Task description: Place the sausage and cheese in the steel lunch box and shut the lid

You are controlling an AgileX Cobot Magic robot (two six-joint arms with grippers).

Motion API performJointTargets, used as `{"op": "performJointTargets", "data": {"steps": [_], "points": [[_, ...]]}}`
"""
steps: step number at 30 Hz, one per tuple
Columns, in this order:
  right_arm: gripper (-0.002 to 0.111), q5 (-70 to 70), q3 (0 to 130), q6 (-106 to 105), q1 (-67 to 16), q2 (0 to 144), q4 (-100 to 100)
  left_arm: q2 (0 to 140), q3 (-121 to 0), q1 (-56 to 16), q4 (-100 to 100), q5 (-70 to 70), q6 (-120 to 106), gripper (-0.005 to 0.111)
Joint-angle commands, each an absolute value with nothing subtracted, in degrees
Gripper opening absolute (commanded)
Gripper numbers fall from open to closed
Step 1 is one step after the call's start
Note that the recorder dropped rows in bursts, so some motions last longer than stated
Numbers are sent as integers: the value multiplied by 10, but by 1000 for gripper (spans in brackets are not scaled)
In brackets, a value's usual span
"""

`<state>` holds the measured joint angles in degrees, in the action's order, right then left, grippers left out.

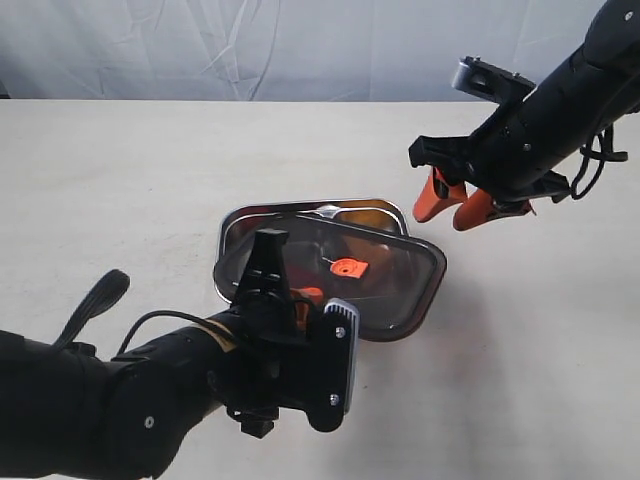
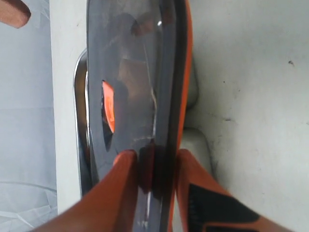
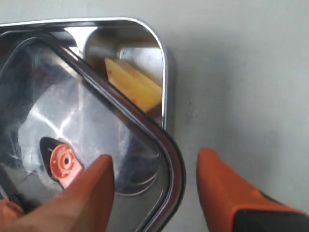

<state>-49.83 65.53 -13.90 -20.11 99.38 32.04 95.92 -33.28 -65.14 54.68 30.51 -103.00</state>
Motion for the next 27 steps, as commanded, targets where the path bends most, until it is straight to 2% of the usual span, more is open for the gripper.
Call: {"op": "performJointTargets", "data": {"steps": [1,7,16,22,27], "points": [[51,-573,659,-123,-200,986,318,959,-331,-652,561,306,-1025,36],[51,-593,647,-79,-200,986,270,959,-331,-652,580,311,-1025,38],[51,-492,586,-66,-200,986,361,959,-331,-652,609,304,-1025,38],[51,-488,584,-70,-200,986,362,959,-331,-652,630,299,-1025,53],[51,-488,584,-70,-200,986,354,959,-331,-652,640,303,-1025,54]]}}
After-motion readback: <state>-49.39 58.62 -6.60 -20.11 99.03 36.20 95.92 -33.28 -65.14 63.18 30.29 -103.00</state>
